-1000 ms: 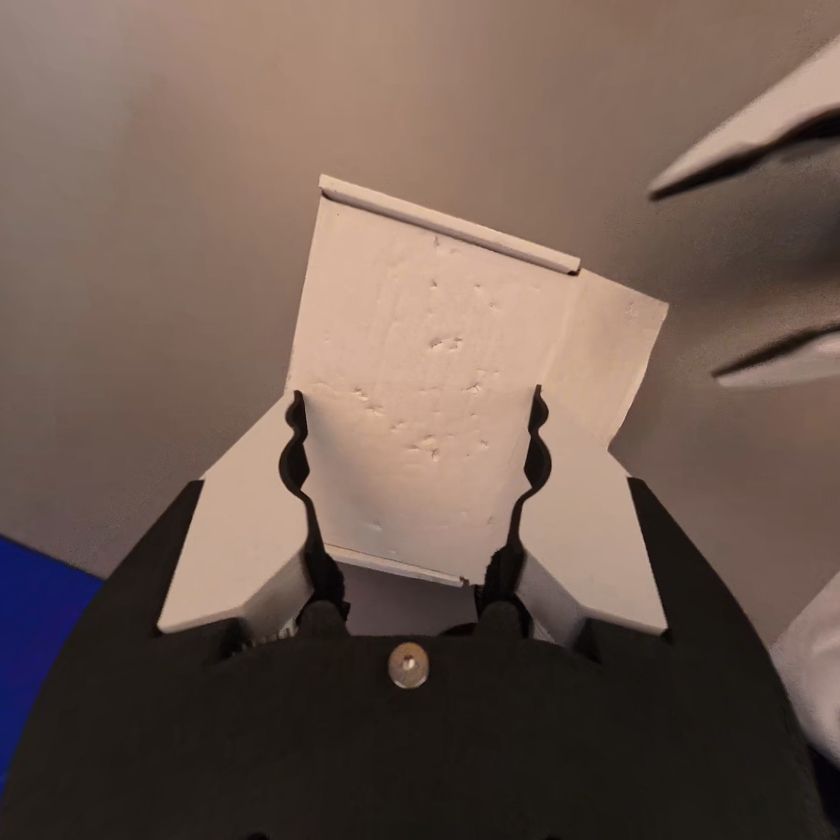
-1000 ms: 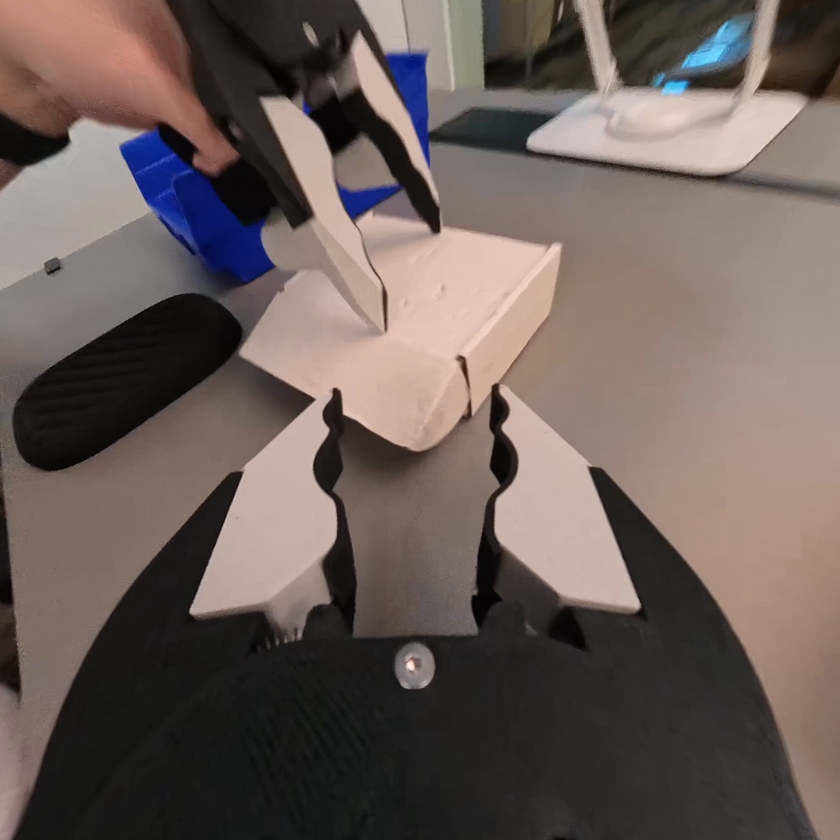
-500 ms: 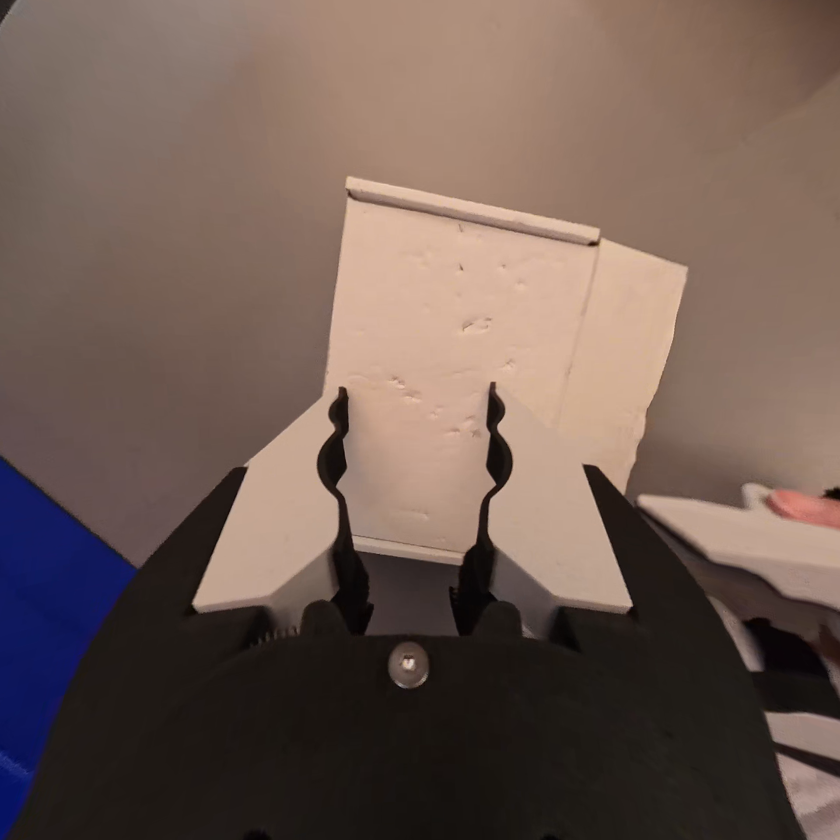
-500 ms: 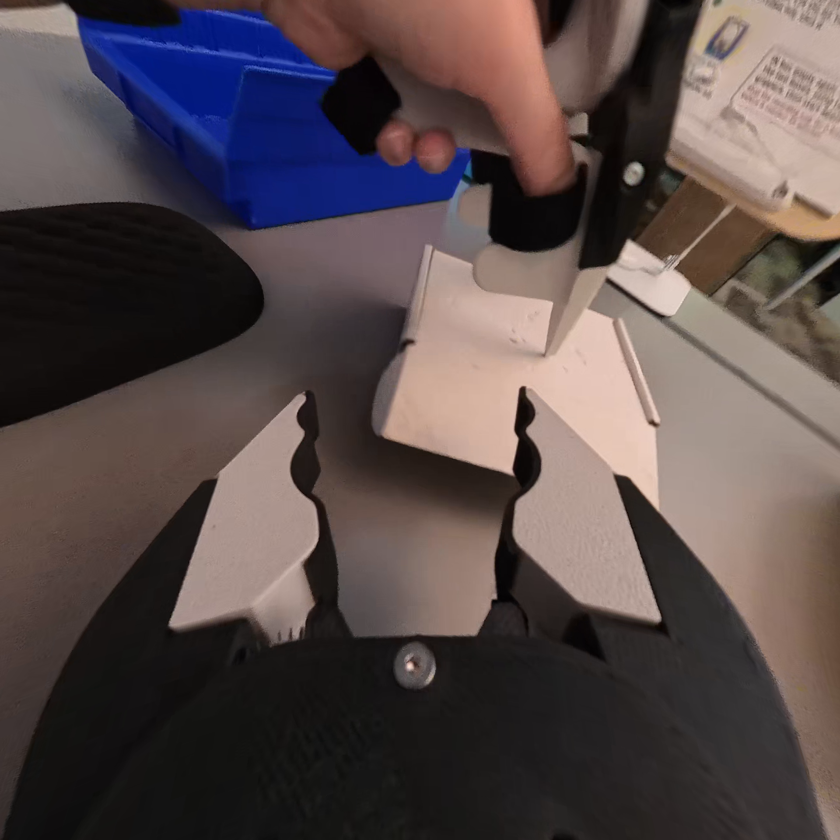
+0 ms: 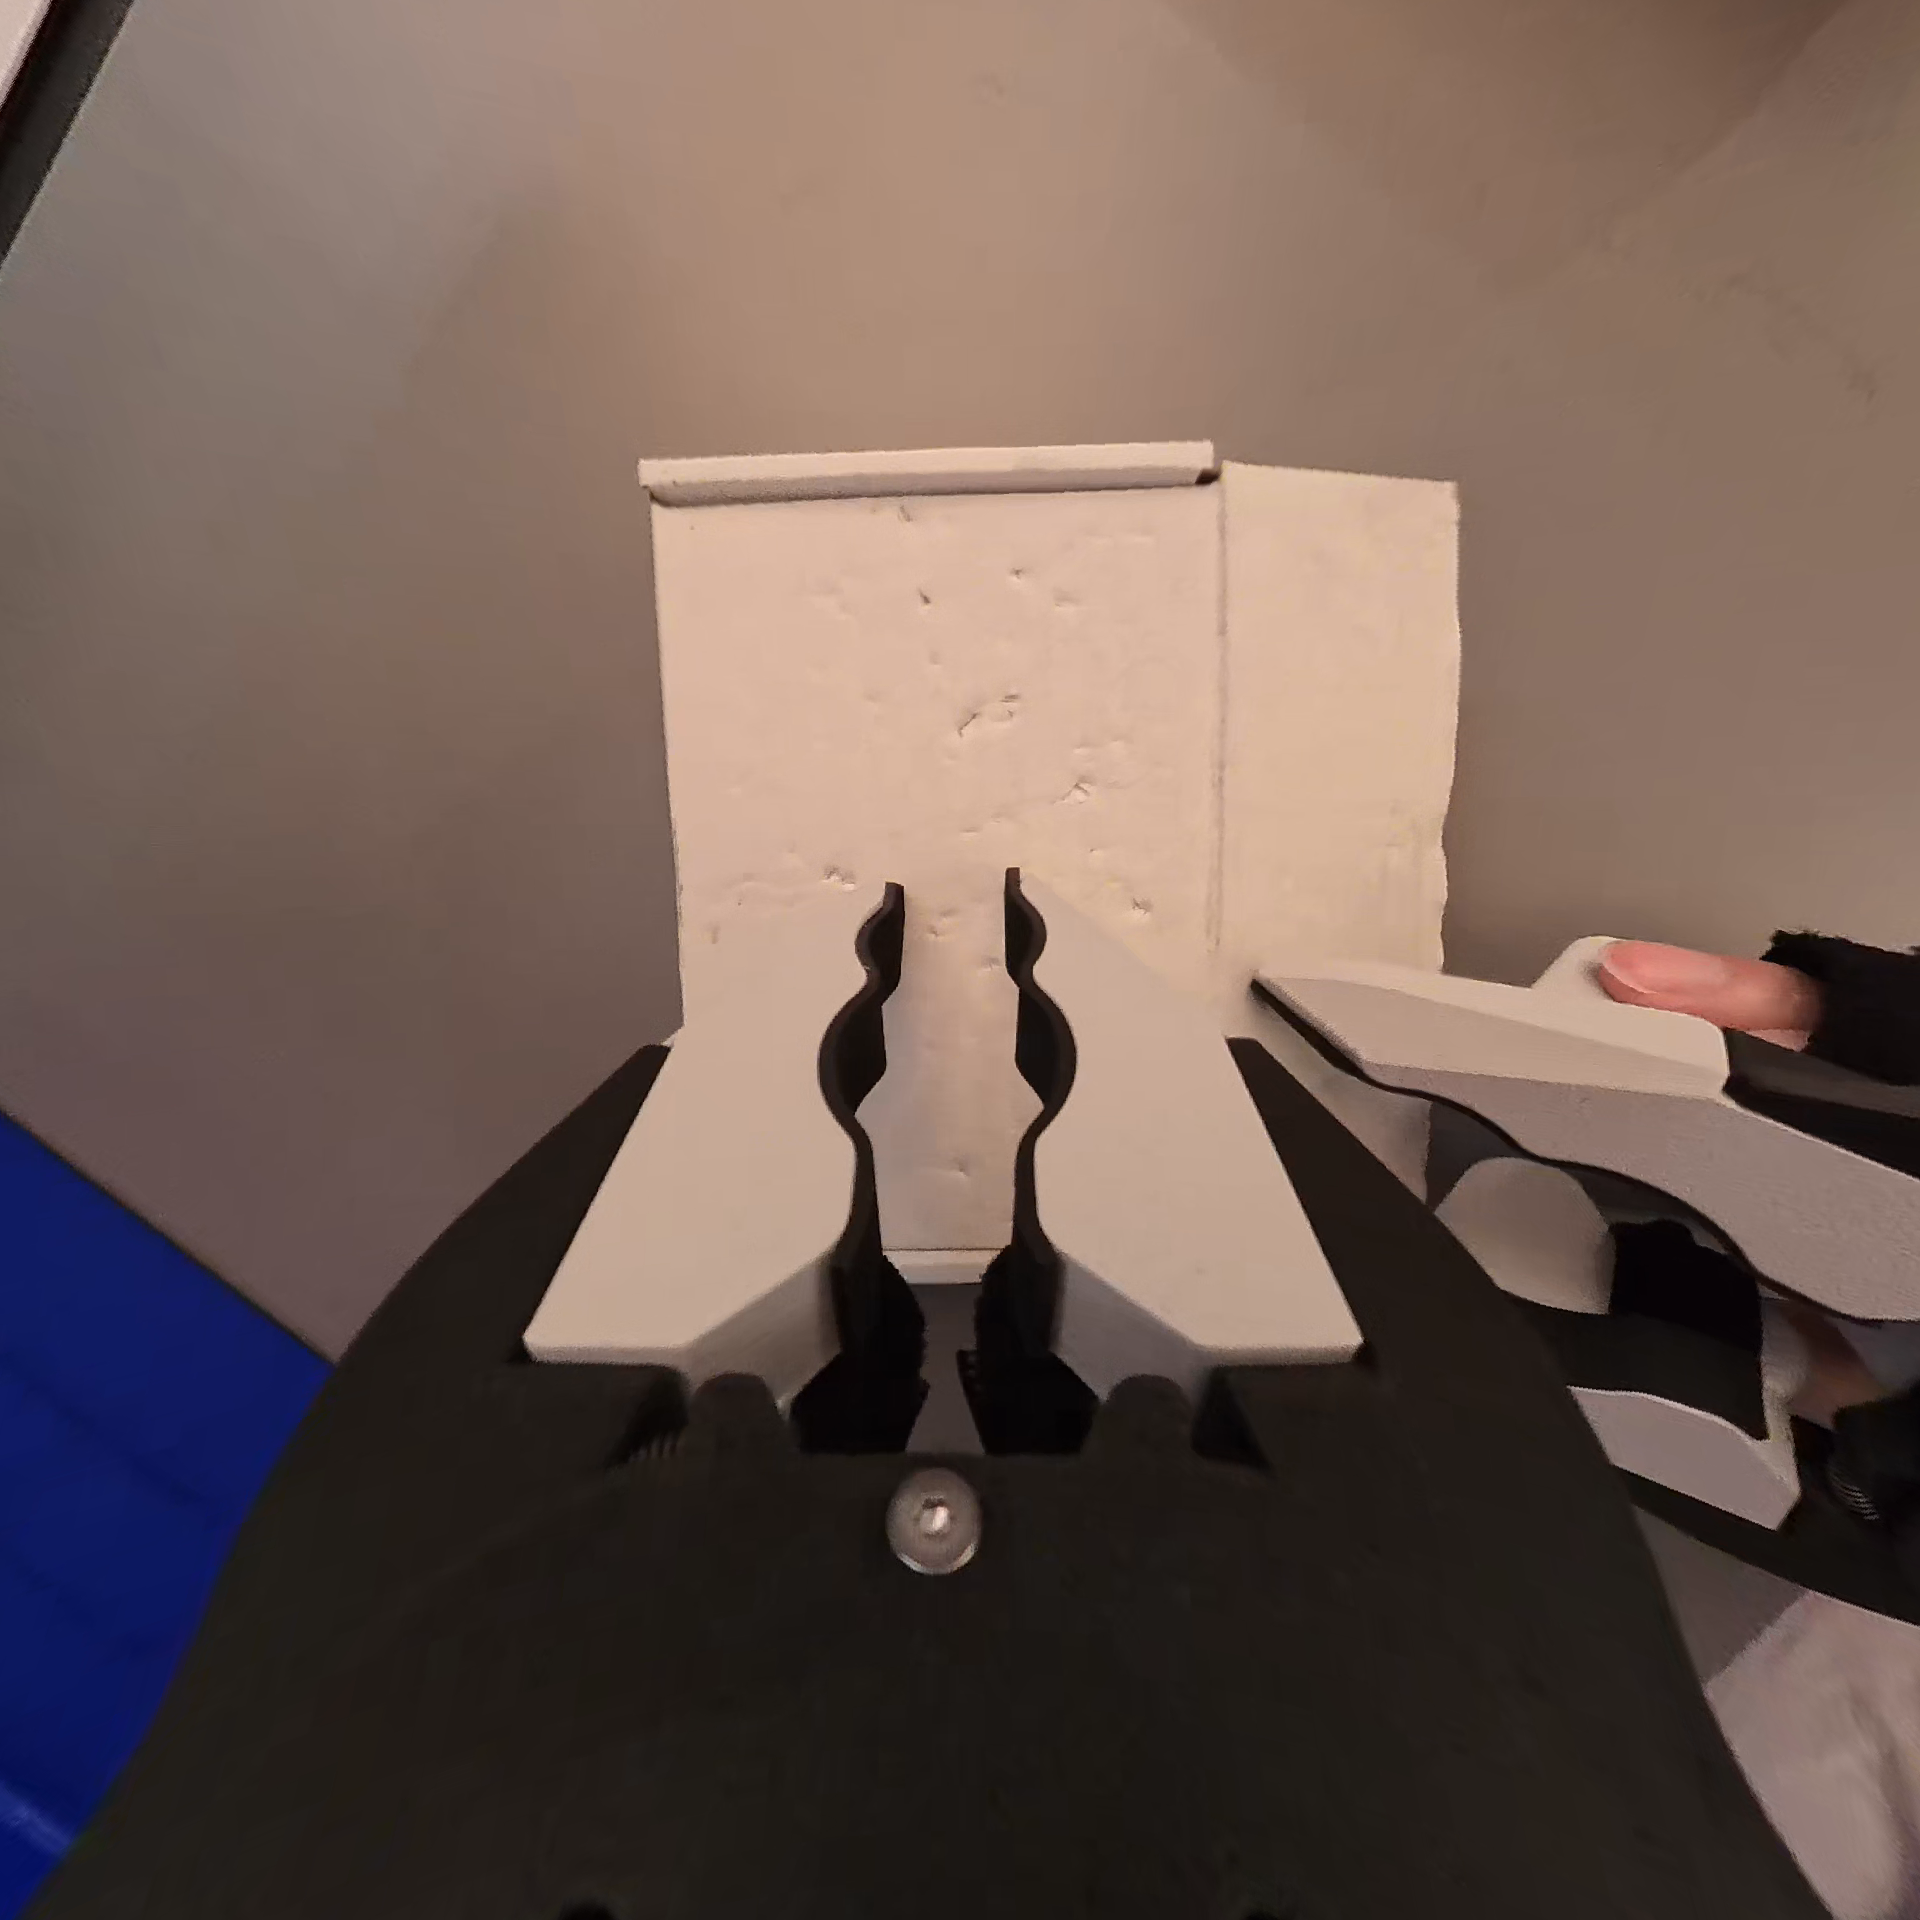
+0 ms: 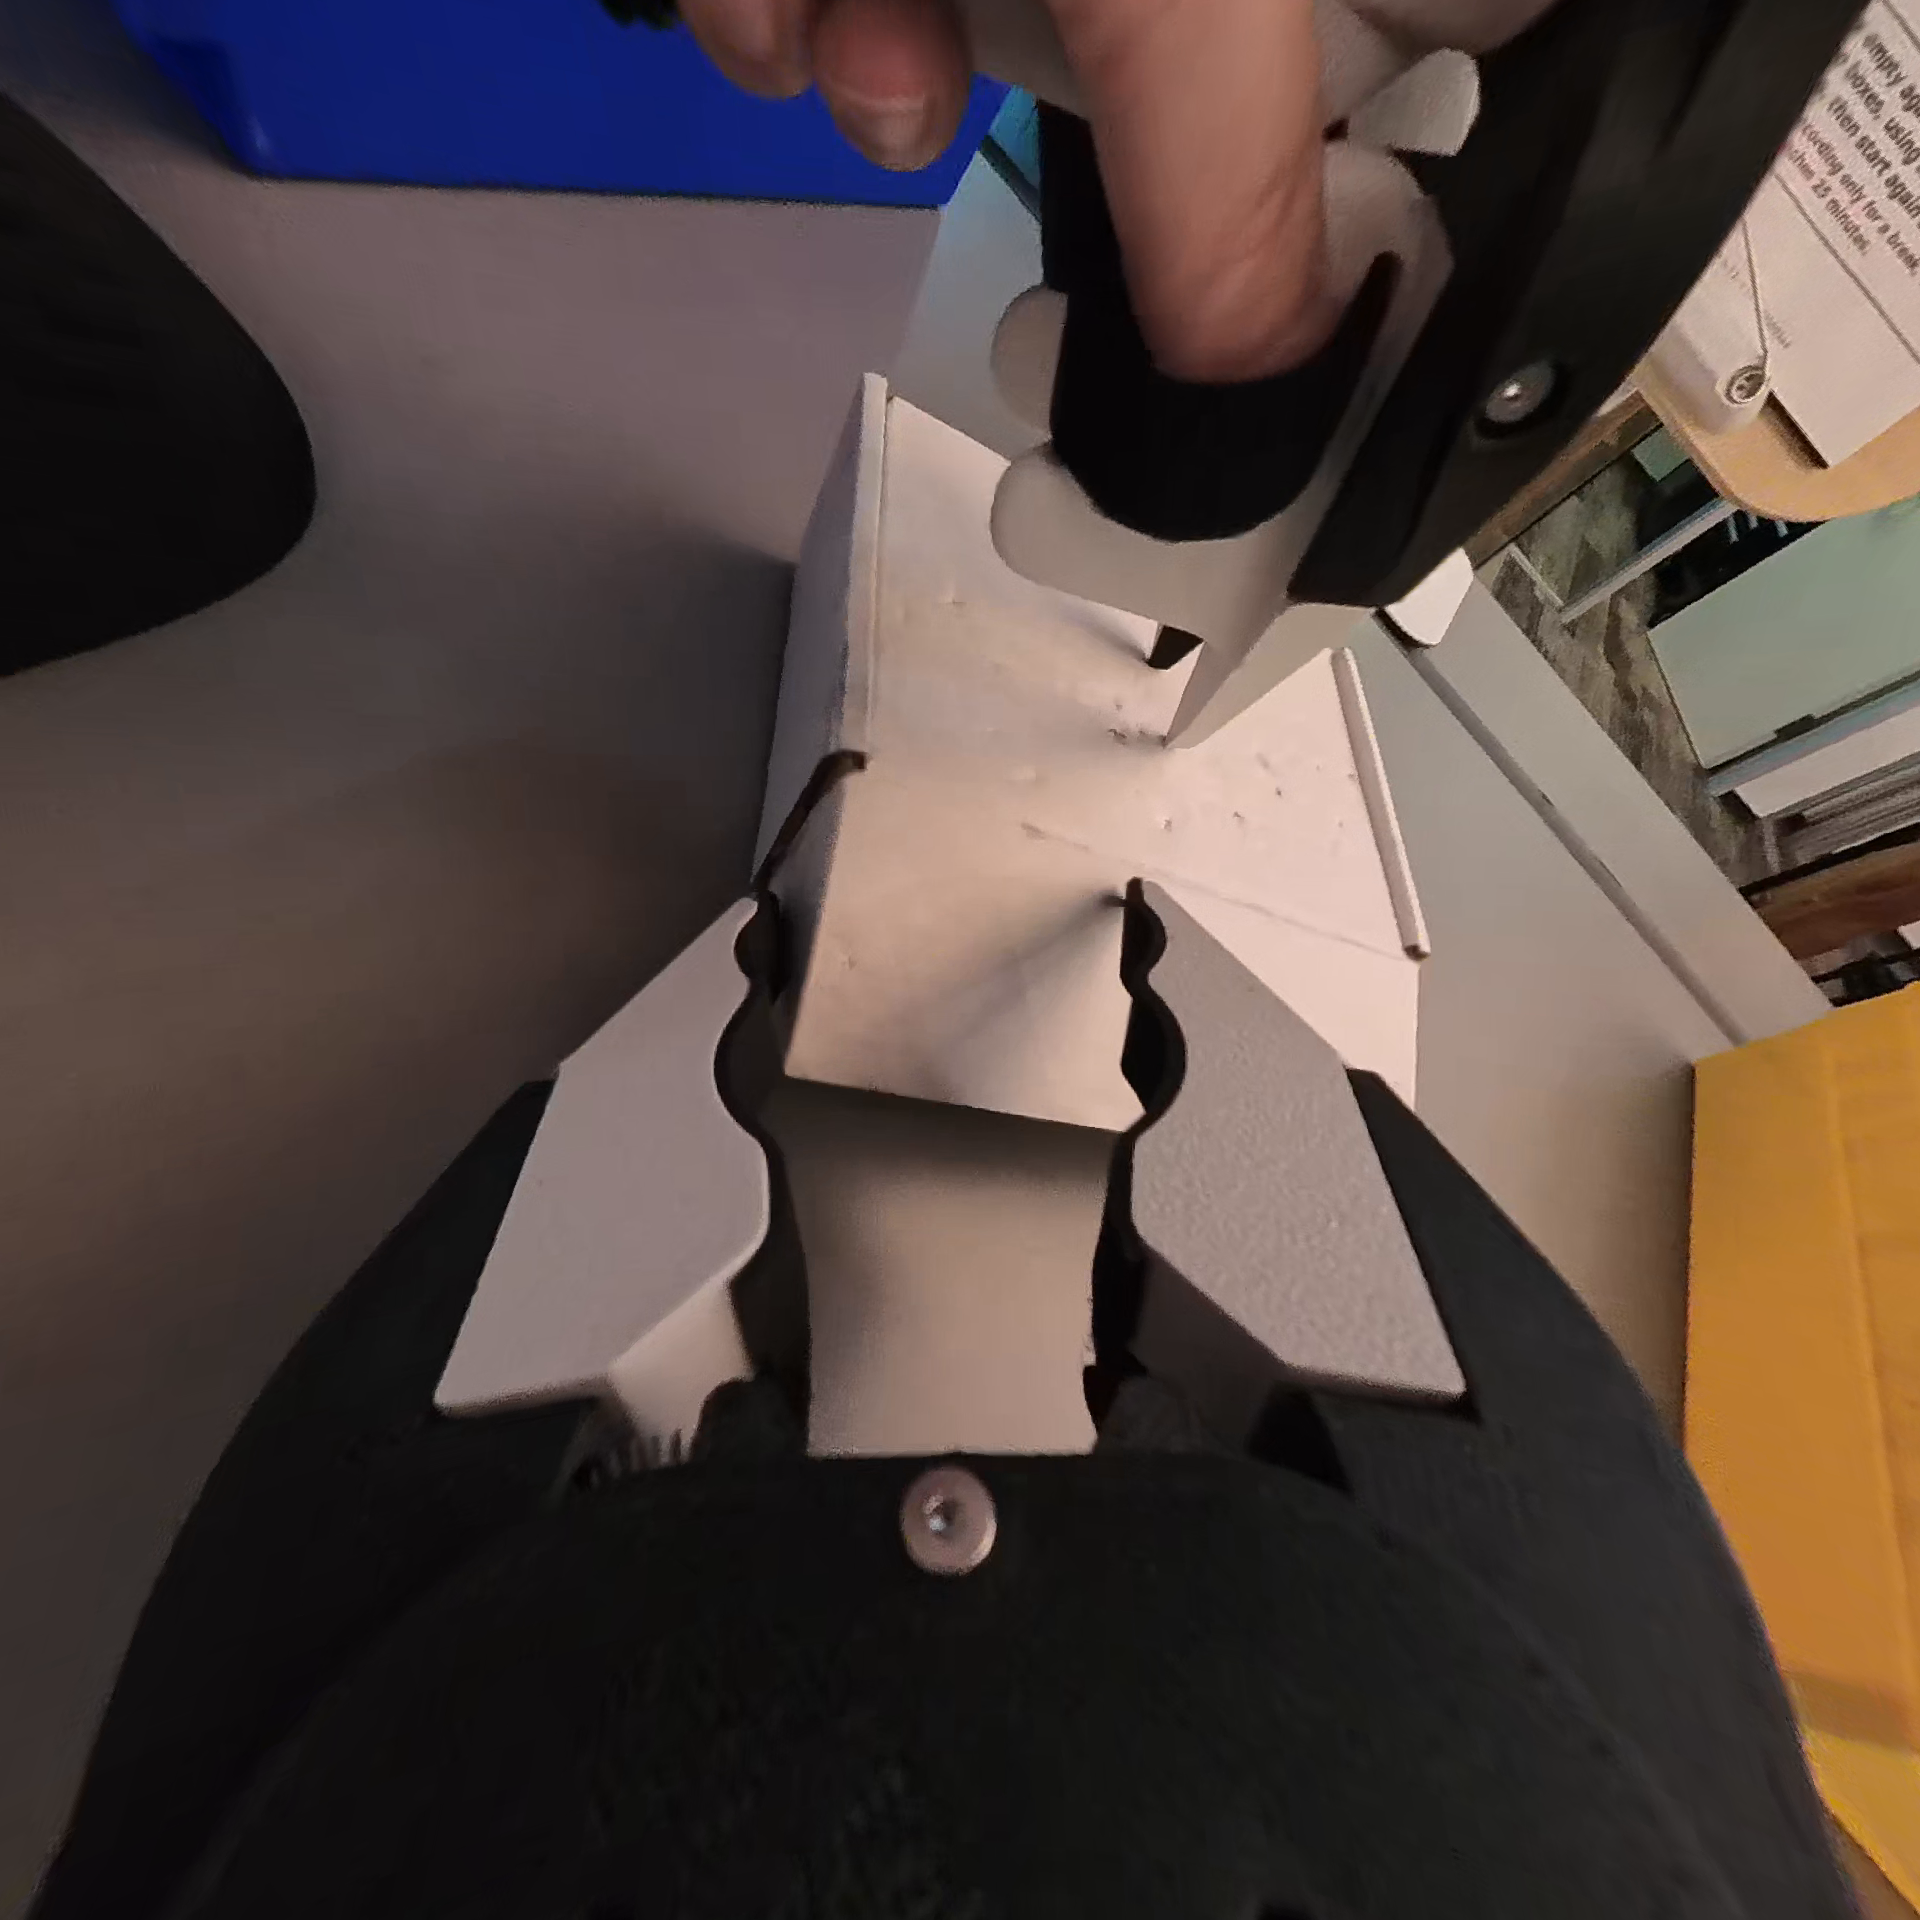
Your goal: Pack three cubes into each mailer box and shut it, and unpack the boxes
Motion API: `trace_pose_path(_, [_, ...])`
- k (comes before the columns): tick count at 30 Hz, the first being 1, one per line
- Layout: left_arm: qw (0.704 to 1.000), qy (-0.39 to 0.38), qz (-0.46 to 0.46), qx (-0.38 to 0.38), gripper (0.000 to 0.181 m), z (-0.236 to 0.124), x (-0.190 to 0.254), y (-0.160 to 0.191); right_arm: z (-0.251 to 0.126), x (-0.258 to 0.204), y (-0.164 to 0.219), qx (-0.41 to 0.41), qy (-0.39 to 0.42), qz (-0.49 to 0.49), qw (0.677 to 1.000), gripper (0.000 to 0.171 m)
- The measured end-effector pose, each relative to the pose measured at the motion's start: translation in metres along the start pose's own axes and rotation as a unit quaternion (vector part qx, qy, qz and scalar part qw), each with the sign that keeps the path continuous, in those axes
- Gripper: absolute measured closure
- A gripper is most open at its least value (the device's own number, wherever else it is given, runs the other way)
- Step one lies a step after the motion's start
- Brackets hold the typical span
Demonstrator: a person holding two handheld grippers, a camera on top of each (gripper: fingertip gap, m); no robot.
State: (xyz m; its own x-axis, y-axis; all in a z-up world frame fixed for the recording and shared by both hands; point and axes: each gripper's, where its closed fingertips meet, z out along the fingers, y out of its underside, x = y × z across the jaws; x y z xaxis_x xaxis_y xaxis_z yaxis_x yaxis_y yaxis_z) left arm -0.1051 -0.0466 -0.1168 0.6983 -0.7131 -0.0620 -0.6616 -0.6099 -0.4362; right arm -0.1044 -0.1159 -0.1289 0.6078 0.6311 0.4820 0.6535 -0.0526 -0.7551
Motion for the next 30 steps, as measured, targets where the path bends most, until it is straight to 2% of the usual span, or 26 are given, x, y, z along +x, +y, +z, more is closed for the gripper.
trace_pose_path(1, [1.000, 0.000, 0.001, 0.004, 0.163, 0.000, 0.000, 0.000, 0.000, 0.000, 0.000, -0.003, -0.001, -0.001, 1.000, 0.107])
trace_pose_path(8, [0.999, 0.011, -0.019, 0.038, 0.165, 0.001, -0.002, 0.000, 0.005, 0.000, -0.003, 0.001, 0.028, 0.013, 1.000, 0.106])
trace_pose_path(12, [0.998, 0.008, -0.032, 0.060, 0.174, 0.001, -0.006, -0.001, 0.009, 0.000, -0.003, -0.001, 0.060, -0.008, 0.998, 0.103])
trace_pose_path(16, [0.996, 0.013, -0.044, 0.075, 0.178, 0.000, -0.009, -0.001, 0.000, -0.005, -0.004, 0.017, 0.013, -0.001, 1.000, 0.099])
trace_pose_path(18, [0.996, 0.019, -0.048, 0.075, 0.178, 0.000, -0.009, -0.001, -0.012, -0.002, -0.009, 0.042, -0.007, -0.003, 0.999, 0.108])
trace_pose_path(20, [0.996, 0.030, -0.048, 0.065, 0.172, -0.002, -0.008, -0.001, -0.022, 0.005, -0.010, 0.052, -0.011, -0.006, 0.999, 0.115])
trace_pose_path(24, [0.995, -0.037, -0.064, 0.061, 0.134, -0.007, -0.037, -0.002, -0.025, 0.005, -0.004, 0.039, -0.037, 0.004, 0.999, 0.119])
trace_pose_path(27, [0.989, 0.009, -0.110, 0.102, 0.105, -0.013, -0.033, -0.008, -0.022, 0.004, 0.000, 0.034, -0.051, 0.018, 0.998, 0.120])
trace_pose_path(30, [0.982, 0.039, -0.146, 0.109, 0.096, -0.013, -0.036, -0.002, -0.021, -0.001, 0.004, 0.029, -0.068, 0.034, 0.997, 0.127])
